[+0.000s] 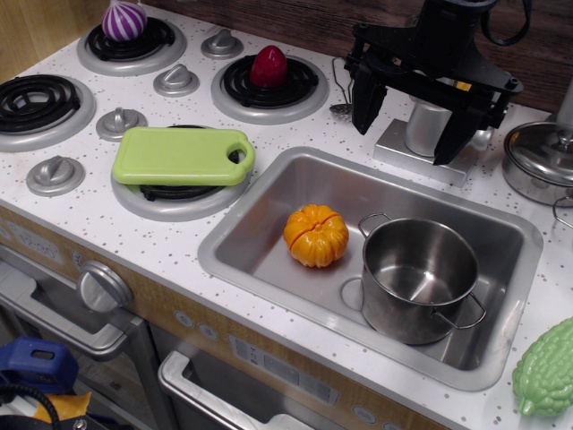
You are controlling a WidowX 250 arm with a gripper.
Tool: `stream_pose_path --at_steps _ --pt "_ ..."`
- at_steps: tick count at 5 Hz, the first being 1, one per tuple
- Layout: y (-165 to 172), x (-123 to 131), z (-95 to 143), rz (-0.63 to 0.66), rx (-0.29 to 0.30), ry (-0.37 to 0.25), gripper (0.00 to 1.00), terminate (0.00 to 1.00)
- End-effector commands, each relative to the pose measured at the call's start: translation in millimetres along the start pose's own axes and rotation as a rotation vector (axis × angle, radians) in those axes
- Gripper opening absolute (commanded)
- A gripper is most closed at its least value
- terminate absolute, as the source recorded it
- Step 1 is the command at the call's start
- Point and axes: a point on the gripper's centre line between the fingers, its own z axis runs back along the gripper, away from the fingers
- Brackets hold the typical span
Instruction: Turn faucet front to left
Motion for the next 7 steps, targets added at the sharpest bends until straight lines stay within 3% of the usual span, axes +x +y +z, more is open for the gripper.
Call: stream_pose_path --at_steps 1,4,7 --pt "0.0 0.0 0.0 0.0 0.0 0.0 1.0 0.0" --pt "-41.7 19.6 -4.0 0.045 0.009 -0.214 1.0 0.0" --pt "-39.4 54.1 0.7 -0.013 -0.009 -0.254 1.0 0.0"
